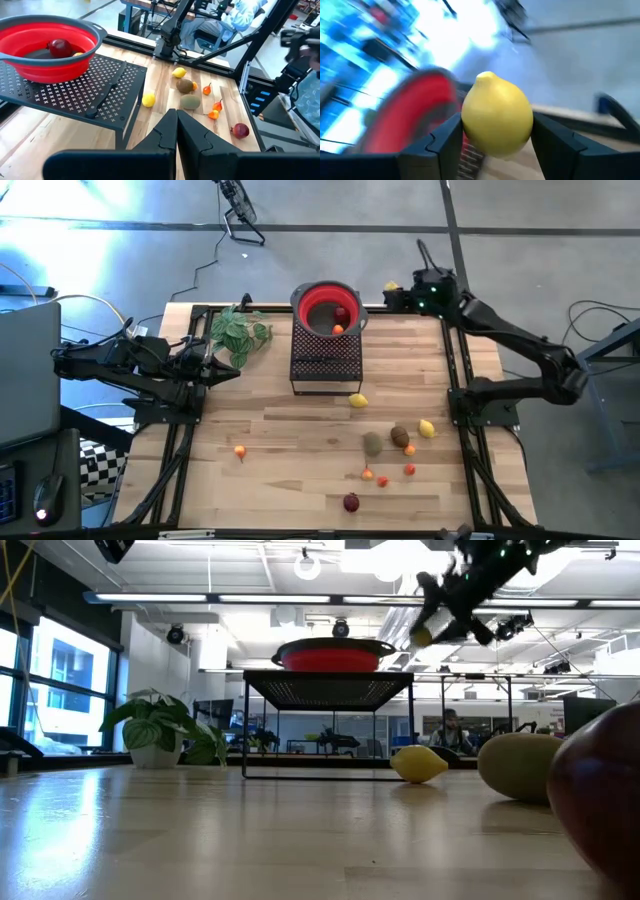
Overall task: Pick & Place Fruit
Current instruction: Put the top lemon into the red strainer bowl
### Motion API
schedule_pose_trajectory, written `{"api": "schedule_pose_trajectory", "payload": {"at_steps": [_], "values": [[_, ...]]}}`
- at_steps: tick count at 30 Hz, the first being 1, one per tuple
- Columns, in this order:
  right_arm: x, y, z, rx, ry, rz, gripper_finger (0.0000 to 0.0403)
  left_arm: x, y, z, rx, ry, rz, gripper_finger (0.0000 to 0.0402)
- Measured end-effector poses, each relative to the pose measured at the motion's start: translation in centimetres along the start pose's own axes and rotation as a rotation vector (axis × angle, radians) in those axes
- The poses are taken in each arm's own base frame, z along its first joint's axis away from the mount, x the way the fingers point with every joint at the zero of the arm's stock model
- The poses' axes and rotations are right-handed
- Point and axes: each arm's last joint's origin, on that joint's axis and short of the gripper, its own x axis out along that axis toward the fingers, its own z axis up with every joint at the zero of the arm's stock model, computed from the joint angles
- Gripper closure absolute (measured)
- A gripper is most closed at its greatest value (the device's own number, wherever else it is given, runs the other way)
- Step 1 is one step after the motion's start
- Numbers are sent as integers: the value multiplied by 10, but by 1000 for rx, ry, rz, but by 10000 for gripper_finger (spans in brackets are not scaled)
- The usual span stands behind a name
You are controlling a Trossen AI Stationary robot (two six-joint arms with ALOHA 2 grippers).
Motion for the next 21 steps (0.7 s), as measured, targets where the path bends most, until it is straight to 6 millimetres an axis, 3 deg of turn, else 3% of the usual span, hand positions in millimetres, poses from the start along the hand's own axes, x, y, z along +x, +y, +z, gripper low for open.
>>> {"api": "schedule_pose_trajectory", "payload": {"at_steps": [11, 21], "values": [[-21, 53, 5, -35, -216, 347, 205, 0, 0, 0, 0, -1, 0, 402], [-32, 81, -6, -113, -283, 397, 205, 0, 0, 0, 0, -1, 0, 402]]}}
